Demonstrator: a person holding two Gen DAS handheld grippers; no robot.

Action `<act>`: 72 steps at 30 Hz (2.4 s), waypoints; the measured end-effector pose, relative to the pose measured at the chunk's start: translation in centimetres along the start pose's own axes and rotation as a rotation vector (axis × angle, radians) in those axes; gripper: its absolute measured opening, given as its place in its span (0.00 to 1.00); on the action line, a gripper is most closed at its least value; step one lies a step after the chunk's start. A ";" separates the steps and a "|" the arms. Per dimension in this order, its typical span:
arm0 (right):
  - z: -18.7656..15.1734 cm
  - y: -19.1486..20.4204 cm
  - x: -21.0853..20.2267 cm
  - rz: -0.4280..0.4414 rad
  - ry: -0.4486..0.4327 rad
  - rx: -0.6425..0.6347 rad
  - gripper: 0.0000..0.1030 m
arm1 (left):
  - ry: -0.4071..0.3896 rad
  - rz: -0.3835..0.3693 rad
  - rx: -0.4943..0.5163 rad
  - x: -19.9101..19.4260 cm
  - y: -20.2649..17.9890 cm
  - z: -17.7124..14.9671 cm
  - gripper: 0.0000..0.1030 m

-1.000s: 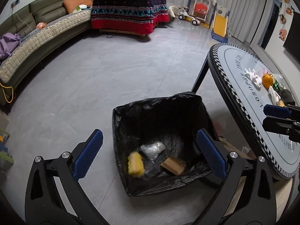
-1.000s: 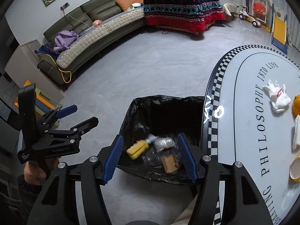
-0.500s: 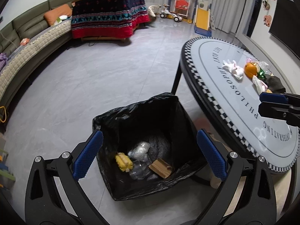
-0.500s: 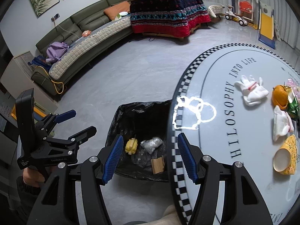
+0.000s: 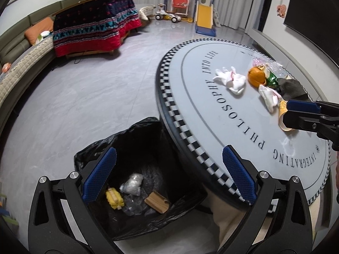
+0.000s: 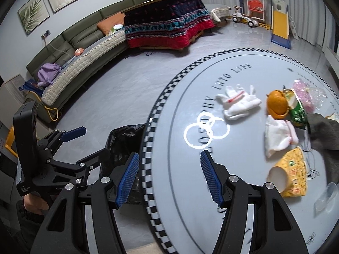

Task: Collect trash
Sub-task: 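Return to the table and grasp a white glove with the right tool, then grasp the white glove with red stripe with the left tool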

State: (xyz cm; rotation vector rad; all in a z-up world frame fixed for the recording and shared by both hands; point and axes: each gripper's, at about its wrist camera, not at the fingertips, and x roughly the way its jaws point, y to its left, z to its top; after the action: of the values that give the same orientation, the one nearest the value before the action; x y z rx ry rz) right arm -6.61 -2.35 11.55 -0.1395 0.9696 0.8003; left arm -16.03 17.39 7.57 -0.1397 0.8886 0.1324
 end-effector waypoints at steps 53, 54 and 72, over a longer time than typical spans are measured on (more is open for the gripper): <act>2.9 -21.1 4.9 -0.113 0.120 0.328 0.14 | 0.139 -0.025 0.239 19.7 -15.0 13.5 0.87; 2.8 -21.0 4.9 -0.113 0.118 0.328 0.14 | 0.151 -0.034 0.237 20.0 -15.0 13.4 0.81; 1.8 -17.3 1.2 -0.106 0.066 0.327 0.14 | 0.116 -0.069 0.212 13.3 -15.1 10.1 0.26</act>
State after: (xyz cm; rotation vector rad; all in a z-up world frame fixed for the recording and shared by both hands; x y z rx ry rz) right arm 6.45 -13.26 7.64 0.0662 1.1333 0.5339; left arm 2.59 5.05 4.44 0.0205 1.0060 -0.0348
